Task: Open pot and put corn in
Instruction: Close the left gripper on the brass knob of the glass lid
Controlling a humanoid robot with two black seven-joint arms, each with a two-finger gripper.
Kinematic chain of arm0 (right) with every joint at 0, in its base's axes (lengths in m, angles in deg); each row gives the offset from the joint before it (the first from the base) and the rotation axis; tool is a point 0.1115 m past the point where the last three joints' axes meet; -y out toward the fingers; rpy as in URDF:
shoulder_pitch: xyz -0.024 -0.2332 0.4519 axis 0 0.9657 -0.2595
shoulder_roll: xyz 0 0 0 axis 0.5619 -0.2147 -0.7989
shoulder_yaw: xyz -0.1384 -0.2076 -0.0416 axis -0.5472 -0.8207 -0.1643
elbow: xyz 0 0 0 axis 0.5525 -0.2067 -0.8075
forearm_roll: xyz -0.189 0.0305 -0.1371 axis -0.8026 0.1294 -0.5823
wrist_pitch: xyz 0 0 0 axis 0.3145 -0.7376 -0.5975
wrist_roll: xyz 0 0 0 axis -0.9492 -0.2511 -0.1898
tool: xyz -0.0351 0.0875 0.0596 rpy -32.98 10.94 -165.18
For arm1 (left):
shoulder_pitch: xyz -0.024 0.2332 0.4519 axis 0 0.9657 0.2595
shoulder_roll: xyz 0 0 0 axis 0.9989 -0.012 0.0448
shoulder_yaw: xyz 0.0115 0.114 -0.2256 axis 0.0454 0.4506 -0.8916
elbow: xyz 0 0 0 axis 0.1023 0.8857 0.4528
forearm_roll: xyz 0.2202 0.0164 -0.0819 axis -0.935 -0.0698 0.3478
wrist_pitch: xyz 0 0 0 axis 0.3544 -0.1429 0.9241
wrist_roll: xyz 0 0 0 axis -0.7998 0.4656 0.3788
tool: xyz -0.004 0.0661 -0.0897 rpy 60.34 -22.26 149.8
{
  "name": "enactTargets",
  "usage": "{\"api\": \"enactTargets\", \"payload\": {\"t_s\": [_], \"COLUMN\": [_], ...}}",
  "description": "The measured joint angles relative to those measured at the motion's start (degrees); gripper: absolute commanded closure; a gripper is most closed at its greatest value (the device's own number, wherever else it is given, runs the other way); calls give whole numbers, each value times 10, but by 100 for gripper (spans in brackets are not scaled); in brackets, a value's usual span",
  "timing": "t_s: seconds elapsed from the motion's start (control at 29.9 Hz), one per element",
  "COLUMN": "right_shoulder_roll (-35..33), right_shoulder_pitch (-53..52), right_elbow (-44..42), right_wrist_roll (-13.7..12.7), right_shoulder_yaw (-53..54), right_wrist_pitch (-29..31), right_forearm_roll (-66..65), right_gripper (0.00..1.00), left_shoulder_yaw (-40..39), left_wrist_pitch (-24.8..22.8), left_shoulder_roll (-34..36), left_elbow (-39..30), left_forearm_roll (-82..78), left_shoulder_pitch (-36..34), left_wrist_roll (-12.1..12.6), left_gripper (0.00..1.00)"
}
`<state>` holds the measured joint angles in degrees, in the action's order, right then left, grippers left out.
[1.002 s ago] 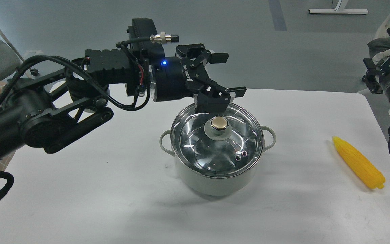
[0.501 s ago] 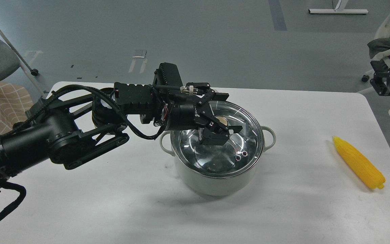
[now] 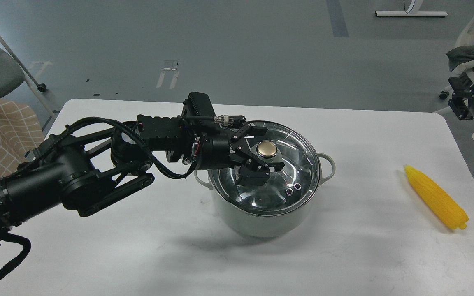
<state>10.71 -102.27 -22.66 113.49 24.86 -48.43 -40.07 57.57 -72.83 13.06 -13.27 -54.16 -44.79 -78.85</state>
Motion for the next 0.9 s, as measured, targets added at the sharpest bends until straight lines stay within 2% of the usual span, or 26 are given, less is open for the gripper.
{"api": "enactTargets", "payload": {"t_s": [0.07,0.2,0.33,0.43,0.53,0.6,0.73,0.83,0.9], "right_shoulder_roll": [0,0,0,0,0,1,1,1,1], "right_shoulder_pitch": [0,0,1,4,5,5,6,7,7], "right_elbow": [0,1,1,1,3,4,5,5,5], "right_wrist_roll": [0,0,0,0,0,0,0,0,0], "right_shoulder_yaw": [0,0,0,0,0,0,0,0,0], "right_wrist_pitch": [0,0,0,0,0,0,0,0,0], "right_forearm_roll": [0,0,0,0,0,0,0,0,0], "right_gripper": [0,0,0,0,0,0,0,0,0], "left_shoulder_yaw": [0,0,0,-2,-5,-8,-10,-12,-13], "left_wrist_pitch": [0,0,0,0,0,0,4,7,9], "left_shoulder_roll": [2,5,7,8,8,8,6,5,5], "left_elbow": [0,0,1,1,1,0,-5,-8,-10], "left_forearm_roll": [0,0,0,0,0,0,0,0,0], "left_shoulder_pitch": [1,3,11,17,18,18,18,15,13], "left_wrist_roll": [0,0,0,0,0,1,1,-1,-1], "left_gripper": [11,27,31,50,57,68,75,87,89]}}
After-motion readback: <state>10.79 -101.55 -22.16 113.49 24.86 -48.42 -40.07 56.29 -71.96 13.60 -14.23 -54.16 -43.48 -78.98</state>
